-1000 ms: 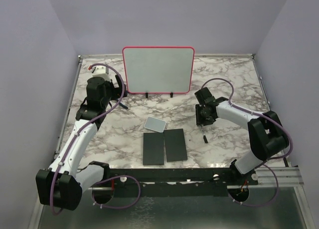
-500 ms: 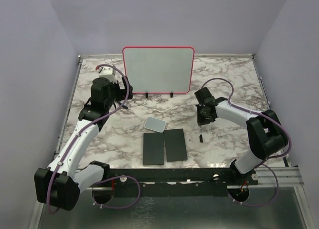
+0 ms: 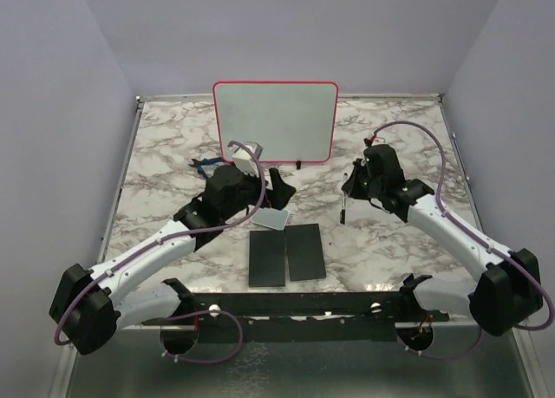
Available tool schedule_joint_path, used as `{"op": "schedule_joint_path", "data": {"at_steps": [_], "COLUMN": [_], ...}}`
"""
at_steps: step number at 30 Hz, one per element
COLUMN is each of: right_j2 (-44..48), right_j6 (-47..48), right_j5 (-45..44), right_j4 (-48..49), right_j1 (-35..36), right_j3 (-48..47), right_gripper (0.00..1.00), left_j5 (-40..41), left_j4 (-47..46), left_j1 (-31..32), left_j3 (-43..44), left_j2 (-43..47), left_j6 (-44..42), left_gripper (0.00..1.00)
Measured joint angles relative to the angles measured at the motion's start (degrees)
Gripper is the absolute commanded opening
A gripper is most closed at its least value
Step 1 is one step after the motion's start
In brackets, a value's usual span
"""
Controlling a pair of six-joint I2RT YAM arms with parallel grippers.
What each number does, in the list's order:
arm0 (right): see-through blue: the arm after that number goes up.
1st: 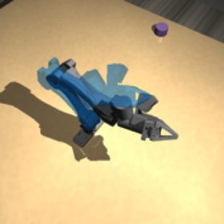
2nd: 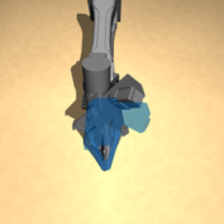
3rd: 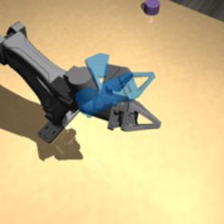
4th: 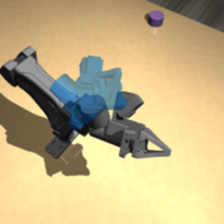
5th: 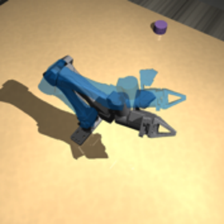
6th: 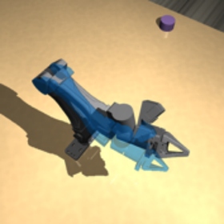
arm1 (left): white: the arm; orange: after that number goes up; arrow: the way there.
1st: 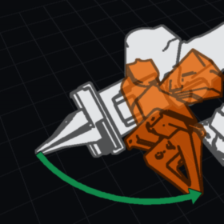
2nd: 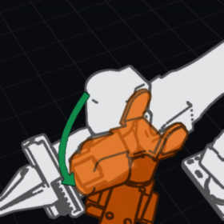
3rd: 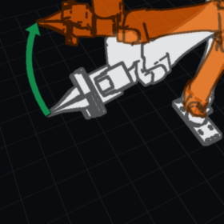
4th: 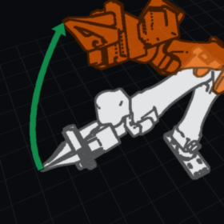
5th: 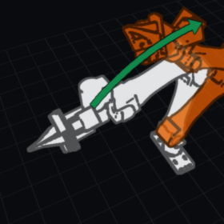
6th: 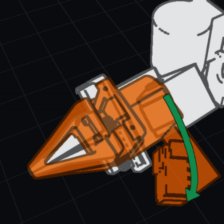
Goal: Write a sentence on the whiteboard
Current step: Open the whiteboard marker at the center of the board.
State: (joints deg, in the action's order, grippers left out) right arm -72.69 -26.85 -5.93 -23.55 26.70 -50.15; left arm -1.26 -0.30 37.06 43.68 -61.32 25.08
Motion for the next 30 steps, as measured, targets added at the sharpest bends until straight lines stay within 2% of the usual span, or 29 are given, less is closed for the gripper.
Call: {"op": "schedule_joint_path", "data": {"at_steps": [6, 10, 16, 27, 30], "right_j2": [9.0, 11.9, 14.2, 15.4, 15.4], "right_j6": [-4.6, -7.3, -8.3, -9.2, -9.1], "right_j5": [5.4, 8.1, 12.5, 20.1, 20.5], "right_j4": [6.8, 10.5, 14.4, 19.9, 20.0], "right_j1": [0.0, 0.0, 0.2, 0.2, 0.2], "right_j3": [0.0, 0.0, 0.0, 1.5, 1.5], "right_gripper": [0.0, 0.0, 0.0, 0.0, 0.0], "left_j5": [-2.1, -2.4, -3.8, -3.9, -3.9], "left_j4": [-14.4, -20.0, -25.7, -29.2, -29.2], "left_j1": [13.8, 18.2, 18.9, 18.9, 18.9], "left_j3": [-4.2, -4.2, -4.2, -4.2, -4.1], "left_j2": [-4.5, -9.2, -14.7, -14.3, -14.3], "left_j6": [10.3, 13.6, 18.6, 20.9, 21.0], "left_gripper": [0.99, 0.98, 0.75, 0.27, 0.21]}}
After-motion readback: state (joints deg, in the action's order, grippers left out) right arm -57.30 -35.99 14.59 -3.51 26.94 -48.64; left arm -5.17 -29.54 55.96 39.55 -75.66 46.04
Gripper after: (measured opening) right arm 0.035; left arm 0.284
